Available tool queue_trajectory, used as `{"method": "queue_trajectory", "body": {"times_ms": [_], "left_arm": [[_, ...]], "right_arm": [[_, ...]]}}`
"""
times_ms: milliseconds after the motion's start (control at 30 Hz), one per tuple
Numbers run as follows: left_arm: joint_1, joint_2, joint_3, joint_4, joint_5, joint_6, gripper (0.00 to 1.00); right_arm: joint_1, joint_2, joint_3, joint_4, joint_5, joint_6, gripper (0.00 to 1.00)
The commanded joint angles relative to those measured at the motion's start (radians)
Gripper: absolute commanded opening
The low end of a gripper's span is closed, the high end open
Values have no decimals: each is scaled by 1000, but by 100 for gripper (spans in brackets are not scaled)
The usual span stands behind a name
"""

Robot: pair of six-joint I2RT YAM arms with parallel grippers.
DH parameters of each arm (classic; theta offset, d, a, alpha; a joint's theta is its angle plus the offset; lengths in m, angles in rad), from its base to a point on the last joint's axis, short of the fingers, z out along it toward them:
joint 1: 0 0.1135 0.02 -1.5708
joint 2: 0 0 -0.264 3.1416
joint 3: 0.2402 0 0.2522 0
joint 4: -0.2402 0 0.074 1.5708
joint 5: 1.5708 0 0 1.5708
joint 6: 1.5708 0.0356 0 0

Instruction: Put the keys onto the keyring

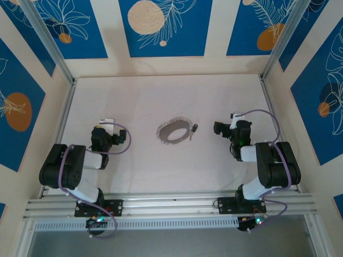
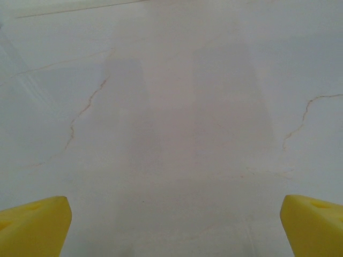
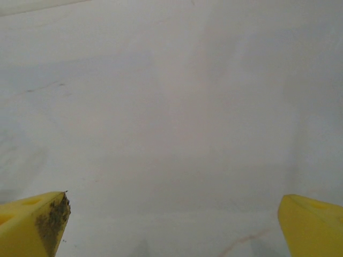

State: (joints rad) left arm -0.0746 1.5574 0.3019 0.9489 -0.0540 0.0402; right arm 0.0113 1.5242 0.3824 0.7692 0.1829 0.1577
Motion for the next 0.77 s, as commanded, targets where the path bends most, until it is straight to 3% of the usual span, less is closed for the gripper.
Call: {"method": "queue_trajectory", "body": {"times_ms": [0, 67, 733], "left_arm": [[15, 2, 58, 15, 55, 12, 100], [16, 0, 94, -65, 55, 8, 100], [19, 0, 85, -46, 57, 9, 100]], "right_arm": [[-17, 7, 32, 50, -96, -49, 100], [-12, 7, 34, 46, -88, -52, 99], [-11, -1, 29, 45, -91, -54, 99]]}}
